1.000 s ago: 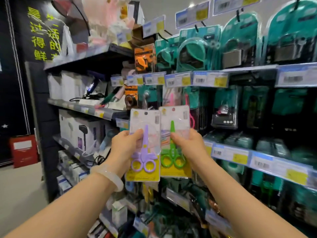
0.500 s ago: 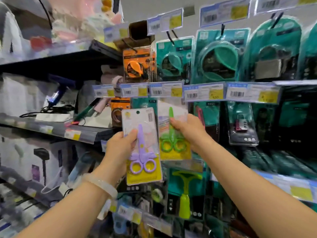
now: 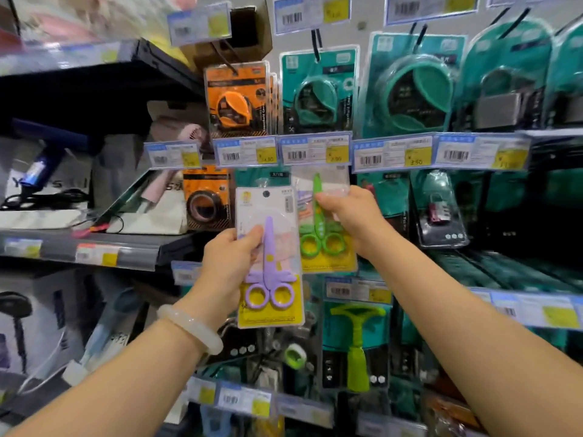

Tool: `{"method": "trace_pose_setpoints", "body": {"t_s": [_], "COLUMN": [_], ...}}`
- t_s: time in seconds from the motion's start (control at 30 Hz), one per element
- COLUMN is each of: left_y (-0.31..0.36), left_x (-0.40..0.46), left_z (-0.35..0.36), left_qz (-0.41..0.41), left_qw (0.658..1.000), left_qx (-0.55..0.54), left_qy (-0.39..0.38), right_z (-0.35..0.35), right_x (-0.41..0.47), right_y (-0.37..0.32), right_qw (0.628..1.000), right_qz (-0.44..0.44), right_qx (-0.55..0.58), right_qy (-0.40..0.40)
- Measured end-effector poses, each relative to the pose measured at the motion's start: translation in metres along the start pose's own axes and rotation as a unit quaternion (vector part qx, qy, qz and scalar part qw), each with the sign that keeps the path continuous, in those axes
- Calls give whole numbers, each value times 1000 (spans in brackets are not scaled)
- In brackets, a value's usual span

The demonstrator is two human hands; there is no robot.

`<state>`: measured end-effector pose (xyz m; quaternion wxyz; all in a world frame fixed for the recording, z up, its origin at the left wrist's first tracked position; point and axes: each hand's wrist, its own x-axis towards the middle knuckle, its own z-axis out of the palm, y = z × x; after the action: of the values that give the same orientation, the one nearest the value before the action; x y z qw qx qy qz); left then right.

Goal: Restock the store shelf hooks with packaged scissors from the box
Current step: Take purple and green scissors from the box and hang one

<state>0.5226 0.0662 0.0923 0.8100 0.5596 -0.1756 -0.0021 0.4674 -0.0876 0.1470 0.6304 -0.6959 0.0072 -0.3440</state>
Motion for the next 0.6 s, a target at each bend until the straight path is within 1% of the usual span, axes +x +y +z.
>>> {"method": "trace_pose_setpoints", "body": {"t_s": [0.17,0.33,0.47,0.6], "left_y": [1,-2,-2,-2], "left_x": [4,3,5,8], "left_z": [-2,-8,-16,-19], "left_qz": [1,-10,-25,-22], "left_qw": [1000,1000,1000,1000], "left_qx": [2,8,4,2], "left_qy": [-13,-4,-1,0], "right_z": [0,5,4,5], "right_x": [0,-2,-2,3], "right_y": [-3,6,9,5], "right_qw": [1000,1000,999,997], "right_qz": [10,16,27,36], "right_qx": [-10,-5,-16,-37], "right_qy": [12,17,37,56]}}
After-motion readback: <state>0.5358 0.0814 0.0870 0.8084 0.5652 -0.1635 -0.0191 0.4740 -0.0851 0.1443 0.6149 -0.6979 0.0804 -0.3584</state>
